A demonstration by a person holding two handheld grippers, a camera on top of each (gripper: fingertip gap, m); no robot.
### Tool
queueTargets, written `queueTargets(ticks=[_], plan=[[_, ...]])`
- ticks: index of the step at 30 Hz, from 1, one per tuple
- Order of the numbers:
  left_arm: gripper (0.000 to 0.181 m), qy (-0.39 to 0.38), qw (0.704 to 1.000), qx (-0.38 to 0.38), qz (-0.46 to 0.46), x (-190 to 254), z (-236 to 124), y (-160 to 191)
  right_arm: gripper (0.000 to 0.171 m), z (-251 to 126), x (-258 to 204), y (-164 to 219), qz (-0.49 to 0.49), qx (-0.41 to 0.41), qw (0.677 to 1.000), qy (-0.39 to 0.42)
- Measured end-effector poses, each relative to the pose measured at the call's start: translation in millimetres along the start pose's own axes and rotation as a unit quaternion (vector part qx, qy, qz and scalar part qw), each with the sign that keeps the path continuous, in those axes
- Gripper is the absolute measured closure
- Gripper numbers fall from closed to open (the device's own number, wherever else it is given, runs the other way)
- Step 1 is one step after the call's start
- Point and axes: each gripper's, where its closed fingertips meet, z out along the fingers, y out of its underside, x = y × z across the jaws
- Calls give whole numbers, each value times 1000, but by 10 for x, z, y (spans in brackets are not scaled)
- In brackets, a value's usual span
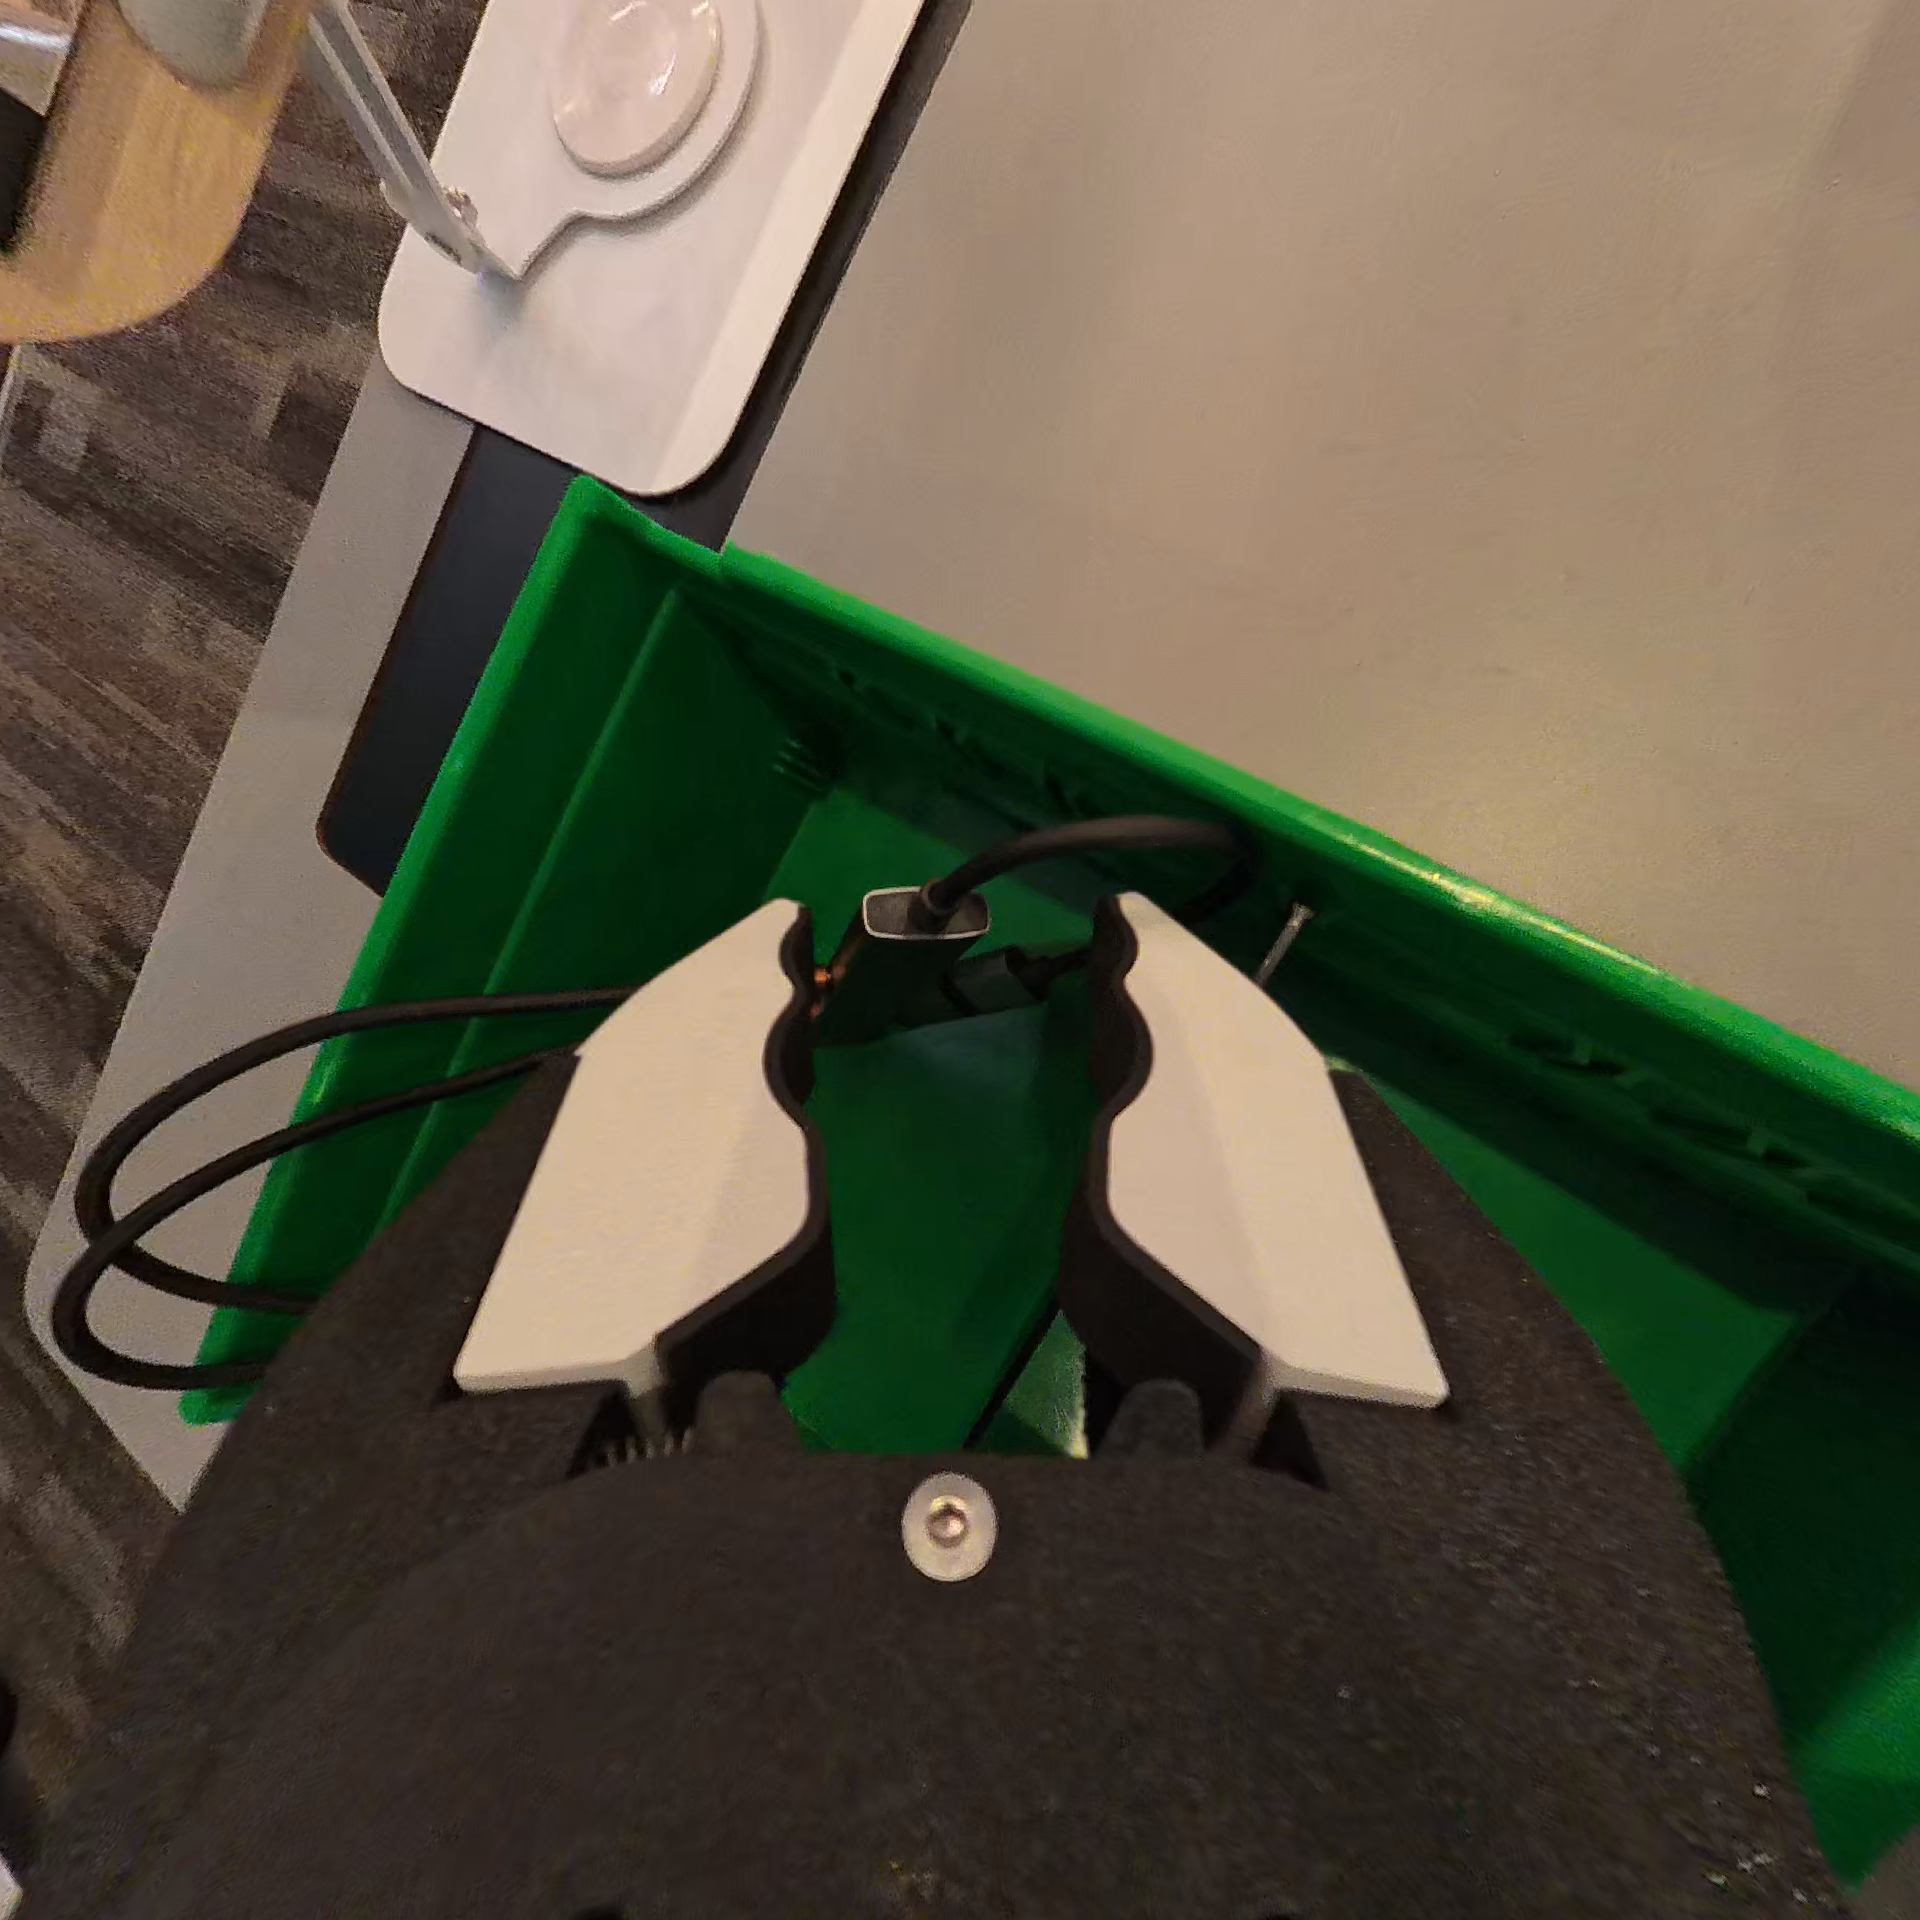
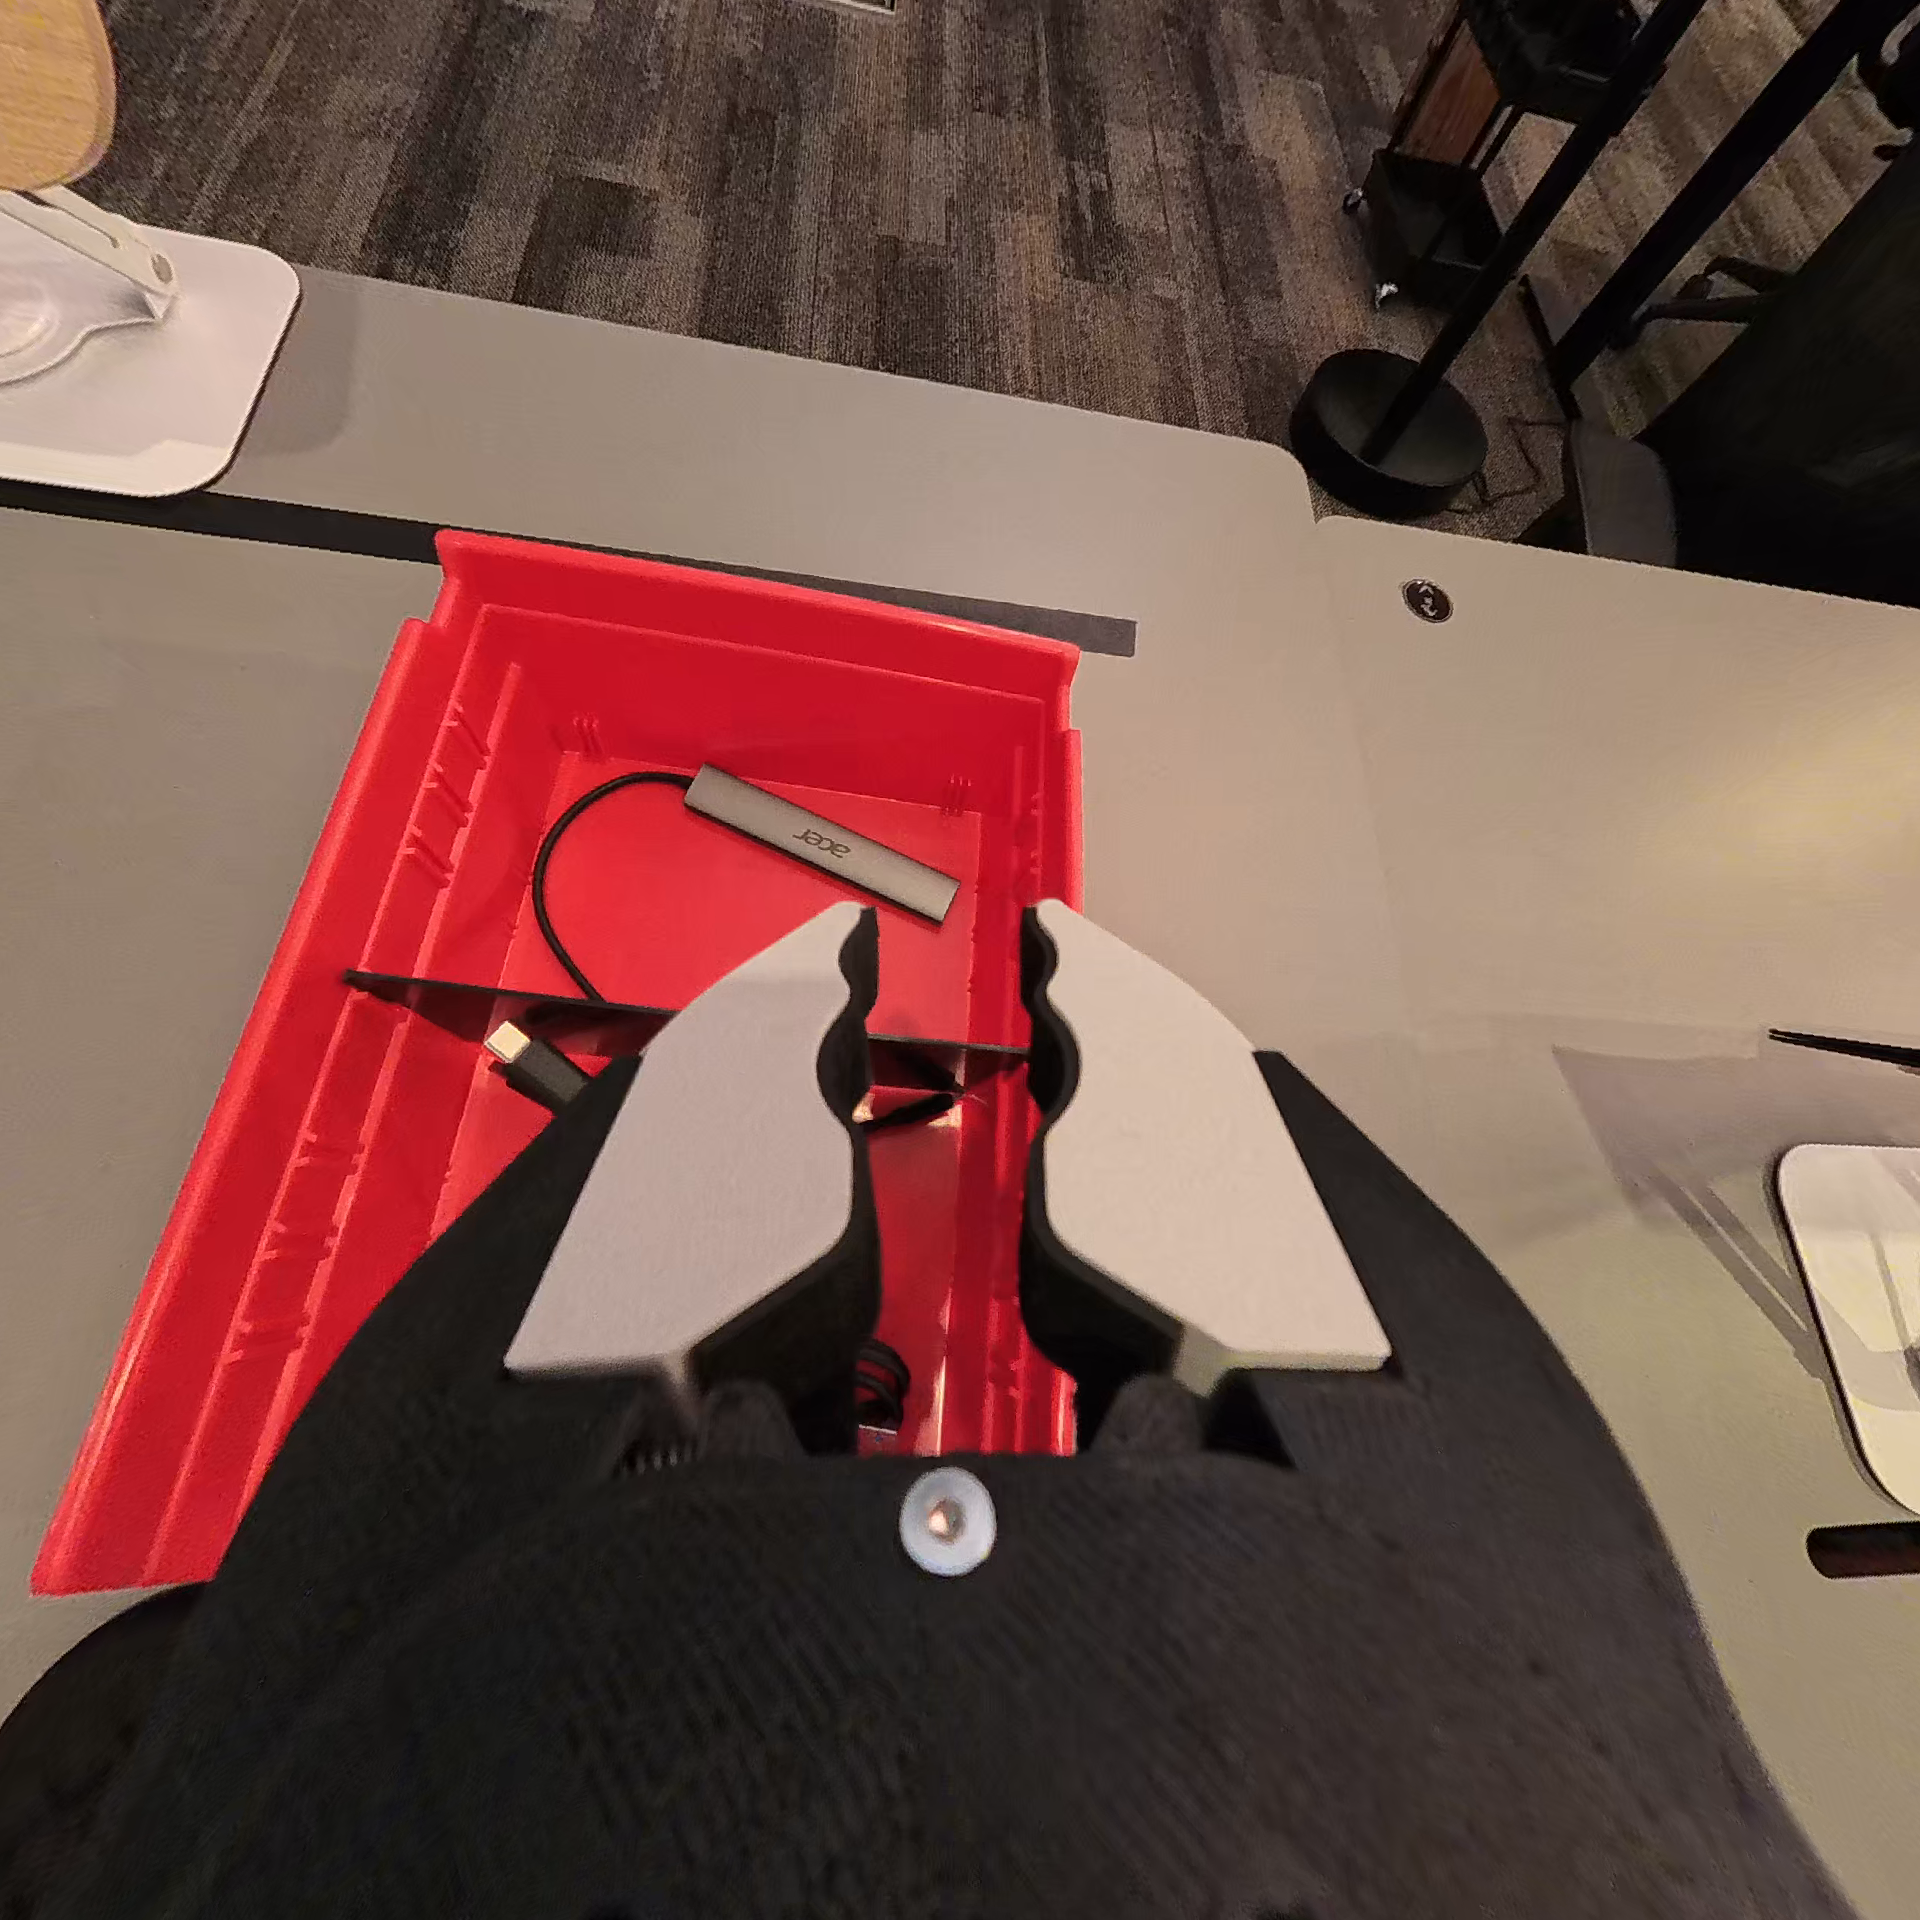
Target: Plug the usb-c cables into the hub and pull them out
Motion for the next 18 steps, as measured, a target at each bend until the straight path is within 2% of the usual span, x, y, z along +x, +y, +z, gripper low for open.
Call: queueTargets(ticks=[4, 8, 15, 18], plan=[[129, -6, 1000, -4, 2, -14, 10, -19, 144, 16, 2, 32, -5, -10, 1000, 3], [135, -30, 1000, 4, 3, -96, -11, -28, 144, 0, -22, 17, -12, -8, 1000, 3], [147, -45, 996, -69, 20, -141, 227, 207, 144, 11, -58, 19, -25, -13, 1000, 4], [154, -44, 997, -64, 24, -145, 235, 181, 144, 21, -67, 26, -31, -16, 999, 5]])
